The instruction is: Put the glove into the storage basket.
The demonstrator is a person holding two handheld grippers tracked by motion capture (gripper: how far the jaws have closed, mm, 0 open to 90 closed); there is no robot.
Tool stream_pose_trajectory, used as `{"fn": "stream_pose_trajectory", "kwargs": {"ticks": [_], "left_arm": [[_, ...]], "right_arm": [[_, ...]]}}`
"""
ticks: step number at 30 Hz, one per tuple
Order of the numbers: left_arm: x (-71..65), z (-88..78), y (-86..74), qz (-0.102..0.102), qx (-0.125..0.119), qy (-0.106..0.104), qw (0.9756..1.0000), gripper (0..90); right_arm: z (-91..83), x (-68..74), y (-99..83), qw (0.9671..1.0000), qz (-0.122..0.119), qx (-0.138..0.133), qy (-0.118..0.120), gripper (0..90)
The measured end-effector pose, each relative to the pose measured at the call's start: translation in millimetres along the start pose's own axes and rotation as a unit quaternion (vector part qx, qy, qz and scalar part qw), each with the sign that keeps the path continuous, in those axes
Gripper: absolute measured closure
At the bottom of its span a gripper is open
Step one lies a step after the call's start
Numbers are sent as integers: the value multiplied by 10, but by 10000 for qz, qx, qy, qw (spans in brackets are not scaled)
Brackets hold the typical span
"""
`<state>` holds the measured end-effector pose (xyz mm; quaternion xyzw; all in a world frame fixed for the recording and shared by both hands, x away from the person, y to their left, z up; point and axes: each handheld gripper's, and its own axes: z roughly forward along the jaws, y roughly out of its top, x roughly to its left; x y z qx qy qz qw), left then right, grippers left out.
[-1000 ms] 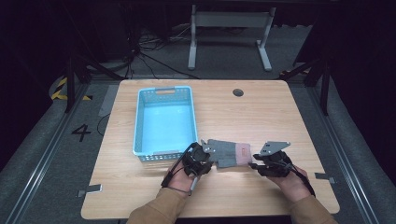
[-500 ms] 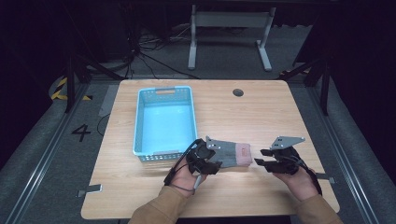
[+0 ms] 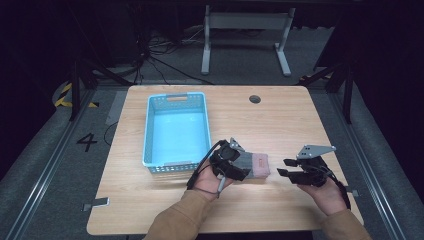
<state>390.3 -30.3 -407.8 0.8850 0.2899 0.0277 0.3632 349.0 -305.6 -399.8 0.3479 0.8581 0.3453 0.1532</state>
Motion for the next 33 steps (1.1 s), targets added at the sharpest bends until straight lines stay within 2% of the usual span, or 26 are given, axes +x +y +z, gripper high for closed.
{"fn": "stream_pose_trajectory", "kwargs": {"ticks": [4, 6, 8, 10, 11, 16, 20, 33], "left_arm": [[17, 96, 43, -48, 168, 133, 9998, 237], [25, 140, 61, -7, 211, 72, 9998, 213], [7, 183, 89, 40, 247, 112, 9996, 187], [-24, 215, 117, 99, 270, 106, 9995, 185], [-36, 239, 129, 124, 297, 175, 9993, 187], [-27, 385, 175, 90, 561, 336, 9978, 182], [-30, 475, 201, 171, 770, 387, 9961, 176], [10, 582, 209, 76, 983, 317, 9946, 125]], "right_arm": [[-43, -15, -13, 10000, 53, -49, -6, 535], [-54, -18, -22, 10000, 57, -56, -1, 534], [-64, -19, -30, 9999, 90, -57, 0, 531], [-71, -22, -36, 9999, 92, -64, 10, 529], [-74, -22, -38, 9999, 99, -65, 16, 528], [-76, -23, -36, 9999, 116, -90, 65, 518], [-73, -5, -31, 9999, 101, -88, 103, 515], [-92, -8, -30, 9996, 147, -160, 204, 501]]}}
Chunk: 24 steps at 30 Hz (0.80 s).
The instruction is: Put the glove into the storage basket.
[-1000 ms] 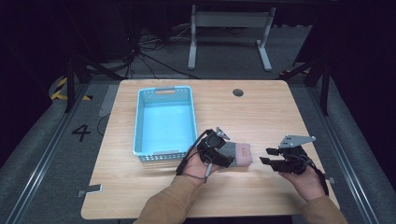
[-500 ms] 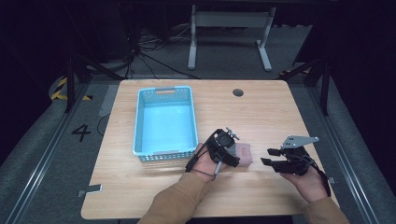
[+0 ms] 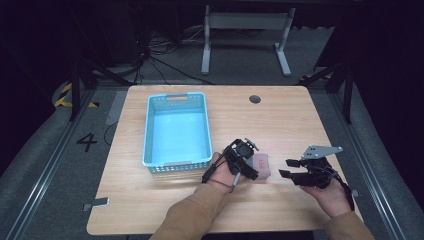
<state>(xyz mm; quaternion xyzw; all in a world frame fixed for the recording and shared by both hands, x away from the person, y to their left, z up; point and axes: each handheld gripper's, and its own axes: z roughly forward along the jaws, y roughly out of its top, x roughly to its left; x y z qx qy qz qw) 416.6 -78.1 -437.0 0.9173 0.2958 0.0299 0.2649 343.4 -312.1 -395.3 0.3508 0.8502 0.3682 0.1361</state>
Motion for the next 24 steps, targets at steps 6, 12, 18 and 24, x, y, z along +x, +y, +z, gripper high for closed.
{"fn": "stream_pose_trajectory", "kwargs": {"ticks": [6, 12, 18, 24], "left_arm": [[-24, -114, 29, 243, -1, 238, 9994, 202], [39, -121, 22, 394, 220, 83, 9989, 208], [30, -89, 17, 485, 294, 169, 9982, 187], [28, -10, 6, 479, 362, 150, 9981, 149]], "right_arm": [[-11, 0, 3, 10000, 6, -53, 24, 493], [-16, -4, 0, 10000, 22, -61, 35, 488], [3, -5, -5, 10000, 50, -35, 49, 480], [12, 10, -3, 10000, 31, -35, 59, 477]]}}
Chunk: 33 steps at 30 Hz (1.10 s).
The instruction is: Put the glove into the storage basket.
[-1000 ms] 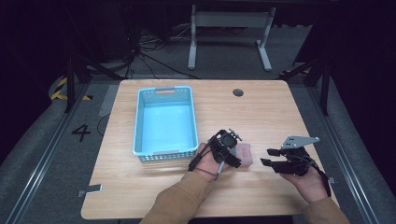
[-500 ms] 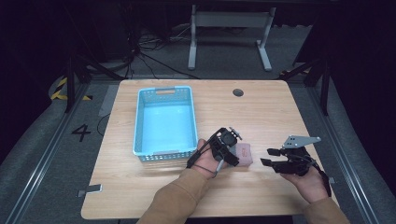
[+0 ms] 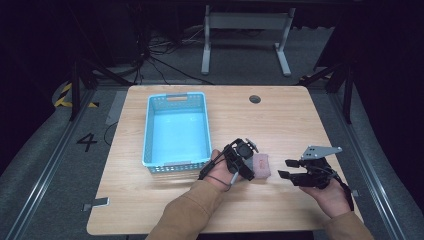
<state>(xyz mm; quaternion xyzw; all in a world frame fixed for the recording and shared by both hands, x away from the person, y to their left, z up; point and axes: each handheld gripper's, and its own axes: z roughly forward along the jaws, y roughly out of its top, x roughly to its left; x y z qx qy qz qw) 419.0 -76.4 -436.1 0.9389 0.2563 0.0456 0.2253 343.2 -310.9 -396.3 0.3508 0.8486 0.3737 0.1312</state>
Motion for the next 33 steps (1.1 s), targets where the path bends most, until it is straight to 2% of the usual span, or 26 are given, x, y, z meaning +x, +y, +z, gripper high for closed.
{"fn": "stream_pose_trajectory", "kwargs": {"ticks": [5, 8, 10, 14, 17, 20, 26, 29, 33], "left_arm": [[-40, 23, 9, -81, 10, -65, 9999, 149], [-126, 54, 29, 80, -67, -140, 9998, 151], [-161, 60, 49, 124, -13, -138, 9998, 158], [-178, 62, 57, 115, 14, -68, 9999, 178], [-205, 50, 79, -5, 124, -18, 9999, 226], [-243, 29, 102, -39, 214, 23, 9998, 317], [-330, 4, 108, 129, 193, 41, 9997, 548], [-341, -2, 107, 151, 181, 15, 9997, 608], [-338, -9, 95, 179, 104, 20, 9998, 646]], "right_arm": [[15, 9, -1, 10000, -18, 30, 13, 477], [7, 9, 3, 10000, -28, -3, -6, 477], [-5, 6, 4, 10000, -3, -16, -15, 477], [-30, -4, 5, 10000, 3, -48, -40, 477], [-47, -13, 5, 10000, 9, -79, -54, 477], [-60, -24, 1, 9999, 36, -104, -76, 478], [-90, -38, 0, 9998, 78, -169, -95, 486], [-101, -52, -6, 9997, 81, -186, -108, 489], [-119, -72, -14, 9996, 120, -217, -138, 496]]}}
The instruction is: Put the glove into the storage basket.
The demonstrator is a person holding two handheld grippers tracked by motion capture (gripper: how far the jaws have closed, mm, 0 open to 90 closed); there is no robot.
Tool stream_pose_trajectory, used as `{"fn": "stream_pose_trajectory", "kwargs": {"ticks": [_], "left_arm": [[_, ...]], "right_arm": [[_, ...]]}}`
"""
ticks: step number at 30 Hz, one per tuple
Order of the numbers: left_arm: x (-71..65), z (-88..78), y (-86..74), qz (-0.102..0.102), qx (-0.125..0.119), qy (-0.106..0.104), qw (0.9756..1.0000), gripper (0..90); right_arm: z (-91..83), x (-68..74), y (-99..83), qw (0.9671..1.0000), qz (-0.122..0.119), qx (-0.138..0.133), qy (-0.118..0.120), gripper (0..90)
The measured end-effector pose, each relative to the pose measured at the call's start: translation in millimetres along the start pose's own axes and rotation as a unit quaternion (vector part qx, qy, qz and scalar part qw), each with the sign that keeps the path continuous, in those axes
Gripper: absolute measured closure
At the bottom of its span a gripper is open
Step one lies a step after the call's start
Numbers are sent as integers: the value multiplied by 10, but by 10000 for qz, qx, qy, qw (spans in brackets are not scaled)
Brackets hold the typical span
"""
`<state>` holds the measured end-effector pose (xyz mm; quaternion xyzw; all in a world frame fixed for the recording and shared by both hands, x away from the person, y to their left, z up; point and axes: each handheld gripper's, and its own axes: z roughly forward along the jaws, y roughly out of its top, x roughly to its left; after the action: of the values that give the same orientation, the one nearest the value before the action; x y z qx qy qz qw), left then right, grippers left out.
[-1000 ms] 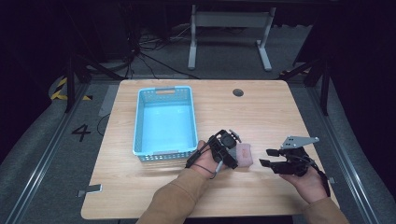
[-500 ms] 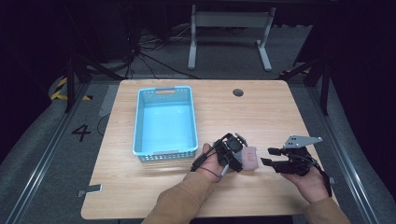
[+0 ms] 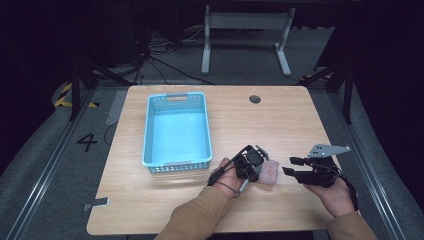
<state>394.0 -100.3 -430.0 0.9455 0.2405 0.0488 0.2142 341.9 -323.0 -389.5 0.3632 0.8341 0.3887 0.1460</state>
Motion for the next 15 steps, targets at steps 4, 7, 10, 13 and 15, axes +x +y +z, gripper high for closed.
{"fn": "stream_pose_trajectory", "kwargs": {"ticks": [4, 7, 10, 13, 15], "left_arm": [[12, -22, -3, 12, -49, -6, 10000, 660], [38, -56, -12, -31, -145, -61, 9999, 664], [68, -126, -26, -127, -222, -154, 9996, 666], [100, -212, -43, -179, -316, -154, 9992, 666], [123, -278, -58, -232, -398, -181, 9988, 666]], "right_arm": [[-15, -27, -10, 10000, 54, -1, -18, 501], [-21, -48, -13, 10000, 82, -25, -27, 502], [-25, -68, -13, 9999, 119, -28, -73, 503], [-16, -95, -13, 9999, 122, -23, -112, 505], [-6, -113, -15, 9998, 143, -6, -141, 505]]}}
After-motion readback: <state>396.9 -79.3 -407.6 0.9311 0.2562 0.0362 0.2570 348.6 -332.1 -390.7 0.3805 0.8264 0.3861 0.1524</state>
